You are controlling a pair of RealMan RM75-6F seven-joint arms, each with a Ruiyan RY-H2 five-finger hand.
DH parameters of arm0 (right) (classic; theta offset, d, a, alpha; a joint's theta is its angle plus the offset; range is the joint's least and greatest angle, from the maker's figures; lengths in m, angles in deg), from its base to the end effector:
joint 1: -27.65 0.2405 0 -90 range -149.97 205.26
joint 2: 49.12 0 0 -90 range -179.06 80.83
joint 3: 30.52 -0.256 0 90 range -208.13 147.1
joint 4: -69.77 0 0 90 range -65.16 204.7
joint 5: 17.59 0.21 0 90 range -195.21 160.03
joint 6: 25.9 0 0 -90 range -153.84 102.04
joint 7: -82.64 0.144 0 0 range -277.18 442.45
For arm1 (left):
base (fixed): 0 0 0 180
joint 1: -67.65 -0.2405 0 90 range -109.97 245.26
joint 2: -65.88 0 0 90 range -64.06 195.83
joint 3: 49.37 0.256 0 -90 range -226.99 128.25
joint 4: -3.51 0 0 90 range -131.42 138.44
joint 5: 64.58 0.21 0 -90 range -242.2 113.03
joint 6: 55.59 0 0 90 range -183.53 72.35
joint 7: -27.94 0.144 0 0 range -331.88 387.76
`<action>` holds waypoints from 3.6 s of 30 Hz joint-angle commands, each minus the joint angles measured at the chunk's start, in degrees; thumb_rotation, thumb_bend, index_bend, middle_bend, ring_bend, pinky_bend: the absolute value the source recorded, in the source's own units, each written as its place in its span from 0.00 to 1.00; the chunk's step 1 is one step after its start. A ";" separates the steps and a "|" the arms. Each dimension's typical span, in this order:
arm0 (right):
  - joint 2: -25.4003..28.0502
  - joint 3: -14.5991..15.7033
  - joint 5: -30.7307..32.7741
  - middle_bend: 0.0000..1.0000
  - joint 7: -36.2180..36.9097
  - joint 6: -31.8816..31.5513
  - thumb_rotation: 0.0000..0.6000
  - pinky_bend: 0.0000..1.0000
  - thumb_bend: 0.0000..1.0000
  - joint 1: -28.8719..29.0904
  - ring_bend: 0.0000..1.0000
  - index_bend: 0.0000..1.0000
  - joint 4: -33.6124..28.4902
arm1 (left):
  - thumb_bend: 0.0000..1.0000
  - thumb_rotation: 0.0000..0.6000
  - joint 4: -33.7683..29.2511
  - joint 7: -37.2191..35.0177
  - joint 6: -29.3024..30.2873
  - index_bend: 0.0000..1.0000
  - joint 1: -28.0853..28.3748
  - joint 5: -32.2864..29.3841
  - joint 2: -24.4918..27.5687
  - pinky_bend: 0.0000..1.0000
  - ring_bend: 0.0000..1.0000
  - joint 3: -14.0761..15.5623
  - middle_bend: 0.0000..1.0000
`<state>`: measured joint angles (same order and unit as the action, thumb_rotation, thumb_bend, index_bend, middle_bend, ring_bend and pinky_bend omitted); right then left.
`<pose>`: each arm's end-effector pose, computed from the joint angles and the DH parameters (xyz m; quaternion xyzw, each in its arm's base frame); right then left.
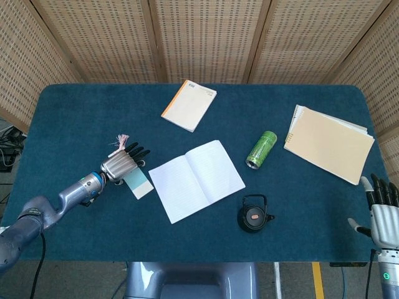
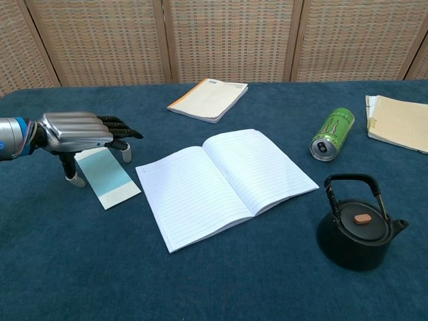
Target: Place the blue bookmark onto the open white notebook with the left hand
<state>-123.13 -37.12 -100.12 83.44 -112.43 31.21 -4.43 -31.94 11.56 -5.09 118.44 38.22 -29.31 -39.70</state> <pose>-0.3613 -0.1880 0.1520 0.5636 -0.3452 0.3596 0.6587 -0.2374 0.4082 -0.0131 -0.9019 -0.1341 -0.2082 0.3540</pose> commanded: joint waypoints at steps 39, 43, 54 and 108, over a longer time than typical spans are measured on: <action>0.25 0.25 -0.73 0.00 -0.14 -0.61 1.00 0.00 0.10 -0.11 0.00 0.04 -0.61 | 0.24 1.00 -2.94 1.05 2.16 0.64 0.33 -1.36 1.35 0.00 0.00 1.80 0.00; 0.31 0.21 -0.77 0.00 -0.07 -0.72 1.00 0.00 0.10 -0.13 0.00 0.04 -0.70 | 0.24 1.00 -4.19 2.25 4.00 0.64 0.60 -0.86 2.43 0.00 0.00 1.62 0.00; 0.60 0.19 -1.02 0.00 0.51 -1.03 1.00 0.00 0.10 -0.18 0.00 0.04 -1.02 | 0.24 1.00 -13.14 8.33 5.86 0.64 3.11 -0.31 6.56 0.00 0.00 -0.30 0.00; 1.60 -0.16 -0.39 0.00 5.77 -0.41 1.00 0.00 0.10 -0.40 0.00 0.04 -0.61 | 0.24 1.00 -26.53 30.80 -13.80 0.64 14.93 -12.75 -1.48 0.00 0.00 -11.30 0.00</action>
<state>-121.53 -37.28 -100.52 89.21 -112.84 30.82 -5.04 -58.46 42.33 -18.87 133.34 25.50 -30.74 -50.95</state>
